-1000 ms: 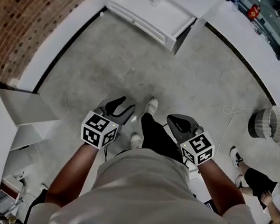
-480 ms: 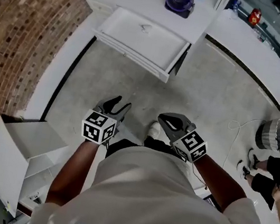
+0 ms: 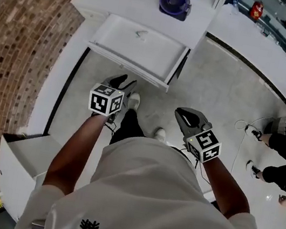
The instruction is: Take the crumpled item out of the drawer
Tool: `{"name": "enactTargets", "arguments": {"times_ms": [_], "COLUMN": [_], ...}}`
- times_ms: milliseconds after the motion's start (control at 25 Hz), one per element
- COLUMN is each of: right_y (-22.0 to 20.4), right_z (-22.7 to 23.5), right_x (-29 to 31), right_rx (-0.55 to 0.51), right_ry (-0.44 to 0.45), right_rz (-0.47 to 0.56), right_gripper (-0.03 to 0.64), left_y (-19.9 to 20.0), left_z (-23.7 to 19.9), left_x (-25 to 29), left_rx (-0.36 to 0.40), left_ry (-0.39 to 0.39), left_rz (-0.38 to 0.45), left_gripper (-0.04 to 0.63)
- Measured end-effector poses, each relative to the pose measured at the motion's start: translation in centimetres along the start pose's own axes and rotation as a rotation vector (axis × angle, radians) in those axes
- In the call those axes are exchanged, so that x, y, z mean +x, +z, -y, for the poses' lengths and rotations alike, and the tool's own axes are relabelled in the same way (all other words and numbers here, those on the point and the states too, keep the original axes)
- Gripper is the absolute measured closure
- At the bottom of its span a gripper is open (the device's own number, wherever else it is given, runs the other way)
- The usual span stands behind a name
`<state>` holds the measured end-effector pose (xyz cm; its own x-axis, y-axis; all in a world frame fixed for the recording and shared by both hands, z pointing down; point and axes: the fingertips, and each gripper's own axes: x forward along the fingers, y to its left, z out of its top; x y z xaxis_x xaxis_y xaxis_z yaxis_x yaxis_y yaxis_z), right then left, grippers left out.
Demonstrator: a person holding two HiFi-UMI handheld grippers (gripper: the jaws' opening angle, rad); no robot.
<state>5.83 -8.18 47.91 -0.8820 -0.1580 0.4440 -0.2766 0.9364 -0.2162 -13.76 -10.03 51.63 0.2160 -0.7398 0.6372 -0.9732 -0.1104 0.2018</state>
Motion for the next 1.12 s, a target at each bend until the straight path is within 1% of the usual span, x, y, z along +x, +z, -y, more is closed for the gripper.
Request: {"name": "enactTargets", "arguments": {"times_ms": [160,320,440,640,760,880,960,1120], "right_y": [-0.2,-0.8,0.3,2.7,3.2,3.6,4.1,3.4], "right_z": [2.2,5.0,6.9,9.4,9.6,10.6,11.0,9.8], "right_x": [0.6,1.5,3.2,6.9,10.1,9.8,10.7,11.0], "right_rx": [0.038,0.099,0.141,0.204,0.252,0.289,0.314,0.374], "right_ry": [-0.093,-0.187,-0.255,-0.357,-0.374,-0.446,-0.478,-0.53], "right_rz": [-0.021,-0.055,-0.057,-0.067,-0.077,-0.1,-0.102,-0.132], "right_gripper": [0.586,0.591,0.589,0.591,0.592,0.592,0.594,0.594], "left_y": [2.2,3.9,5.1,5.3,5.0,5.1,5.3,3.4], "left_z": [-4.5,-9.3,-13.5,-19.7,-24.0,-23.9,-25.1,-26.0], "left_x": [4.5,9.7,13.8,20.6,22.6,26.4,28.3,31.1], "left_rx": [0.042,0.044,0.057,0.072,0.051,0.039,0.03,-0.005], "left_ry": [-0.024,-0.046,-0.041,-0.045,-0.035,-0.08,-0.089,-0.1], "left_rz": [-0.05,-0.093,-0.15,-0.249,-0.301,-0.338,-0.357,-0.413], "left_gripper": [0.4,0.4,0.399,0.394,0.393,0.391,0.391,0.387]}}
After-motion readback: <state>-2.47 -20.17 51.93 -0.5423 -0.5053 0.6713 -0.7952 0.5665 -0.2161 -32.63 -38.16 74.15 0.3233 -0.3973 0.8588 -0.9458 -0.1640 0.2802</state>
